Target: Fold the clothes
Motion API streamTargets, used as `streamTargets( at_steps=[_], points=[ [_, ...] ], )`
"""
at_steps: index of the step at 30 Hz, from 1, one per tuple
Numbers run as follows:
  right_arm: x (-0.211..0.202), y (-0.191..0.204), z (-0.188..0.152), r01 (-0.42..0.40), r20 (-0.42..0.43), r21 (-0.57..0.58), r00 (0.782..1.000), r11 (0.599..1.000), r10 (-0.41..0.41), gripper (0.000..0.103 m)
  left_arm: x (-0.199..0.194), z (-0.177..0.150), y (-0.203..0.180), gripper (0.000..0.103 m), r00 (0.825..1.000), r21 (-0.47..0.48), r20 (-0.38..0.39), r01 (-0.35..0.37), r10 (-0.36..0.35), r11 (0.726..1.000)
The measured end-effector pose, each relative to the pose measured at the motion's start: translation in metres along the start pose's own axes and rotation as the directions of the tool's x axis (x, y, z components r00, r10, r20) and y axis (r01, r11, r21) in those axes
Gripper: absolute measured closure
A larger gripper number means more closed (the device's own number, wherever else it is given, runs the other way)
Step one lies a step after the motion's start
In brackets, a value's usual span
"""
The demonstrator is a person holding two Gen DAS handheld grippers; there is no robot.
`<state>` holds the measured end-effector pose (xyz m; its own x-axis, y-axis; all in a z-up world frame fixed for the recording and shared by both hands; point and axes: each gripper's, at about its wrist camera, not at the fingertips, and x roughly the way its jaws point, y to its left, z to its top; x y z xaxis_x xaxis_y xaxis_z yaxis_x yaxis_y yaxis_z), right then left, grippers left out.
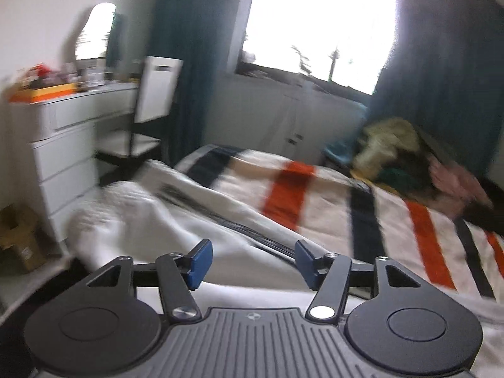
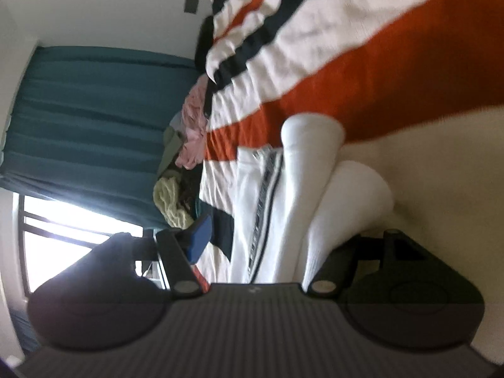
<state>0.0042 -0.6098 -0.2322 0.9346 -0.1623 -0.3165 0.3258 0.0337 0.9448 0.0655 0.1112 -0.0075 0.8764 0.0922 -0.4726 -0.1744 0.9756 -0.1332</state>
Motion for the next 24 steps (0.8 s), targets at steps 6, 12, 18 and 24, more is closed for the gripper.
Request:
streamTargets(
  at_steps=[6,12,18,24],
  points=[
    [0.017,-0.010,-0.005,0.053,-0.111,0.005,0.992,0.999,-0.052,0.038,0.027,-0.038,-0.067,0.040,0.996,0.102,-0.022,0.092,-0.090,0.991],
    [0.023,-0.007,-0.008,0.035,-0.161,-0.050,0.986,0.998,-0.043,0.037,0.052,-0.080,-0.116,0.040,0.989,0.228,-0.080,0.141,-0.126,0.963],
    [0.024,0.003,-0.003,-0.139,-0.118,-0.040,0.984,0.989,0.134,0.036,0.074,-0.112,-0.131,0.040,0.975,0.295,-0.198,0.158,-0.102,0.942],
    [0.034,0.001,0.002,-0.105,-0.111,-0.039,0.989,0.994,0.100,0.028,0.074,-0.120,-0.129,0.038,0.971,0.318,-0.224,0.152,-0.082,0.936]
  ],
)
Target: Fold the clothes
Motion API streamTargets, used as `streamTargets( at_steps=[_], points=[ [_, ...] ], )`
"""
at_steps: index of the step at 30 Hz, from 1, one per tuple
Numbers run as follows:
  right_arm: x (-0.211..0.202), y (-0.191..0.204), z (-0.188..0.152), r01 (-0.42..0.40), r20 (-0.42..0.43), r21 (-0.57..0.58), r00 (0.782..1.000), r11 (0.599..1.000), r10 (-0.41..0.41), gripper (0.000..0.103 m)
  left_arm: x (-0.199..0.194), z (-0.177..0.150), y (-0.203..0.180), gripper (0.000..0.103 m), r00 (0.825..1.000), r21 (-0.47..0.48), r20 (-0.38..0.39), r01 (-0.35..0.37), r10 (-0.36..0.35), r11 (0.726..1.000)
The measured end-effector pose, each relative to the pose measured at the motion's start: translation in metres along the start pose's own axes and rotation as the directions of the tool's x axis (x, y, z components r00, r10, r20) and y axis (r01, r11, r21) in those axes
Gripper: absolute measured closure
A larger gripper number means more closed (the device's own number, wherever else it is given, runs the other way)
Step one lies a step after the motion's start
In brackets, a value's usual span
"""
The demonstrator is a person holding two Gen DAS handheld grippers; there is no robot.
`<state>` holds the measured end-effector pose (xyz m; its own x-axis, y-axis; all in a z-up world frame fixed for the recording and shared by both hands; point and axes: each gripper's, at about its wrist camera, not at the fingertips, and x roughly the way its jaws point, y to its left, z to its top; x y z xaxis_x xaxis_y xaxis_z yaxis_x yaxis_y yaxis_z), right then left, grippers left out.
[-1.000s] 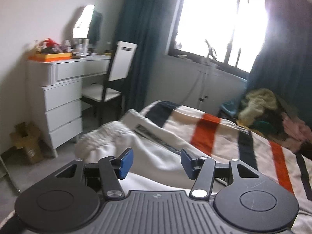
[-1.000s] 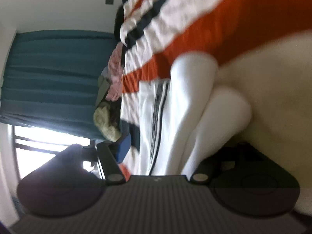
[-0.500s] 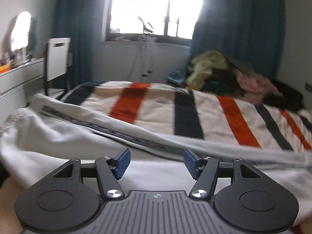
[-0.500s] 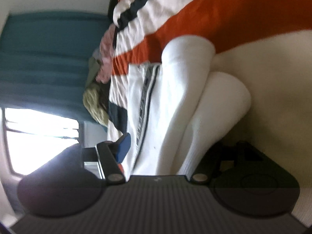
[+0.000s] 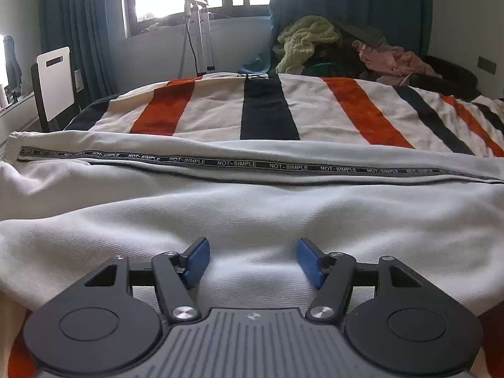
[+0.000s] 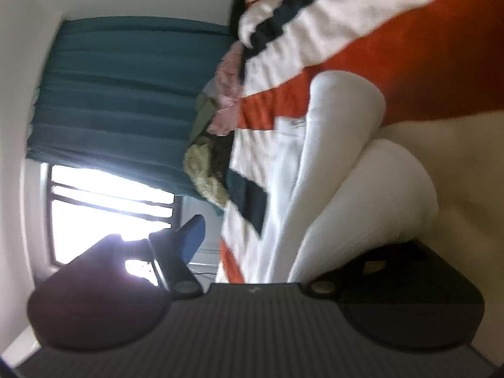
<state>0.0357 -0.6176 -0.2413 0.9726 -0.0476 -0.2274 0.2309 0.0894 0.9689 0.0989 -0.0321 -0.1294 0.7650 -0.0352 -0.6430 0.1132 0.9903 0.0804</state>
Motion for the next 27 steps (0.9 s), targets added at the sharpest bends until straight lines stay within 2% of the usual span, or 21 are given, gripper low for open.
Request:
streamTargets(
  at_steps=[2,9,10,12,13,14,17,22,24,27],
  points=[
    [0.003,-0.009,0.001,0.045,0.008,0.029,0.999,0.999,-0.046,0.029,0.000,-0.002,-0.002,0.037,1.000,0.010,-0.003,-0.005,0.005,1.000],
    [0.009,-0.010,0.001,0.078,0.026,0.020,0.997,0.997,-0.079,0.034,-0.003,0.000,-0.005,0.036,1.000,0.033,-0.011,-0.018,0.019,0.999],
    [0.008,-0.010,0.001,0.090,0.030,0.015,0.995,0.996,-0.090,0.041,-0.003,0.000,-0.006,0.036,1.000,0.037,-0.013,-0.023,0.023,0.999],
    [0.006,-0.013,0.002,0.130,0.038,0.008,0.991,0.992,-0.130,0.067,-0.003,0.001,-0.008,0.036,0.999,0.045,-0.018,-0.029,0.030,0.999],
    [0.004,-0.014,0.002,0.156,0.049,0.003,0.987,0.988,-0.156,0.091,-0.002,0.001,-0.008,0.036,0.999,0.048,-0.020,-0.031,0.032,0.998],
    [0.001,-0.015,0.002,0.183,0.062,-0.001,0.981,0.983,-0.182,0.093,-0.003,0.001,-0.009,0.035,0.999,0.053,-0.021,-0.033,0.035,0.998],
    [-0.007,-0.013,0.003,0.186,0.108,-0.012,0.977,0.982,-0.184,0.093,-0.003,0.000,-0.010,0.034,0.999,0.069,-0.017,-0.039,0.041,0.997],
    [-0.012,0.027,-0.007,0.181,0.186,-0.205,0.972,0.962,-0.143,0.093,-0.004,0.003,-0.008,0.032,0.999,0.067,-0.025,-0.027,0.029,0.997],
    [-0.015,0.047,-0.014,0.193,0.214,-0.317,0.968,0.928,-0.128,0.093,-0.004,0.006,-0.006,0.030,0.999,0.057,-0.033,-0.014,0.016,0.998],
    [-0.019,0.078,-0.029,0.228,0.258,-0.463,0.959,0.857,-0.115,0.093,-0.004,0.011,-0.003,0.029,0.999,0.042,-0.044,0.007,-0.005,0.999]
  ],
)
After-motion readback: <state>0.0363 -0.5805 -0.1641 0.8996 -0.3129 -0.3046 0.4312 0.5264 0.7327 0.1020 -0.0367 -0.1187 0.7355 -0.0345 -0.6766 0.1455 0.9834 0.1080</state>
